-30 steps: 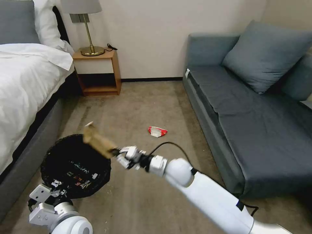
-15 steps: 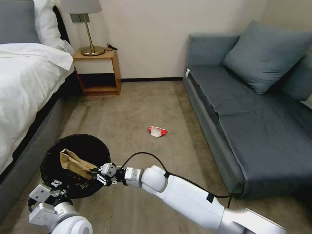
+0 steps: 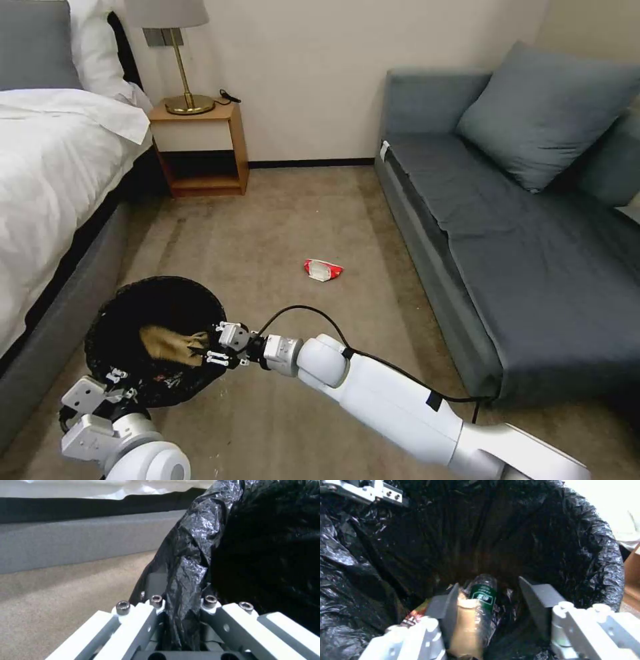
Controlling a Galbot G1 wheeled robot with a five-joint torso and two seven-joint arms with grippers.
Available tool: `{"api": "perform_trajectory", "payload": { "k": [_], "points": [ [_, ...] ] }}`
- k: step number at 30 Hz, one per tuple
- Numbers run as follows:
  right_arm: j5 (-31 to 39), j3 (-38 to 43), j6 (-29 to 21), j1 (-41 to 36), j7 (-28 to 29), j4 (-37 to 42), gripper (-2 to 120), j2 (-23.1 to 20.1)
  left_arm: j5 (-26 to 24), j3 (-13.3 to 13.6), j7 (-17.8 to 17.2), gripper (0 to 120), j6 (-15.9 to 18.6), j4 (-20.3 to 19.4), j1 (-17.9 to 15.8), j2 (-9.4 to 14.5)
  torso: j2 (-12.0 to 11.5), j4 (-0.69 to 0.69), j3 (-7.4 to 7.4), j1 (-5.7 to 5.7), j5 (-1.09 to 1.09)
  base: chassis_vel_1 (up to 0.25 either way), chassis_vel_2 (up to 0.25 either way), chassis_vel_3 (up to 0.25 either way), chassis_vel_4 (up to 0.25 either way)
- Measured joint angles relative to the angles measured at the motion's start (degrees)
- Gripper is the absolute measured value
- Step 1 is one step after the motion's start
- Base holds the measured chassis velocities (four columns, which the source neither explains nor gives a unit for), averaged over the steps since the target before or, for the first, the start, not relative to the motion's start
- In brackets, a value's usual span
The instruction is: Pick up the trash bin, then pick up the garbage on the floor and place it into the trash bin.
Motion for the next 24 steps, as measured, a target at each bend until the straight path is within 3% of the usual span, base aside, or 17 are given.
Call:
{"api": "perform_trajectory", "payload": {
  "k": [5,8,10,12,18,21,24],
  "points": [
    [0.03,0.19,-0.26,-0.20,0.46,1.40,69,-0.22,0.02,0.00,0.00,0,0.00,-0.21,0.08,0.00,0.00,0.00,0.00,0.00,0.00,0.000,0.000,0.000,0.000],
    [0.43,2.60,-0.53,-0.61,1.06,4.43,84,-0.75,0.05,0.04,0.00,0,0.00,-0.37,0.12,0.00,0.00,0.01,0.00,0.00,0.00,0.000,0.000,0.000,0.000],
    [0.60,3.12,-0.69,-0.67,1.33,5.11,85,-0.94,0.05,0.04,0.00,0,0.00,-0.39,0.12,0.00,0.00,0.01,0.00,0.00,0.00,0.000,0.000,0.000,0.000],
    [1.43,7.17,-2.27,-1.40,4.67,10.56,97,-3.05,0.05,-0.03,0.00,0,0.00,-0.54,0.20,0.00,0.00,0.01,0.00,0.00,0.00,0.000,0.000,0.000,0.000],
    [3.43,15.23,-4.86,-4.07,10.48,17.40,100,-6.99,0.05,-0.12,0.00,0,-0.02,-0.73,0.34,0.00,0.00,0.00,0.00,0.00,0.01,0.000,0.000,0.000,0.000],
    [7.86,23.24,-8.87,-8.72,17.57,22.85,100,-11.81,0.03,-0.14,-0.03,0,-0.04,-0.74,0.37,0.00,0.00,-0.02,0.00,0.00,0.02,0.000,0.000,0.000,0.000],
    [9.35,27.41,-9.63,-12.40,20.67,24.81,100,-13.73,0.03,-0.05,-0.03,0,-0.04,-0.75,0.29,0.01,0.00,-0.02,0.00,0.00,0.02,0.000,0.000,0.000,0.000]
  ]
}}
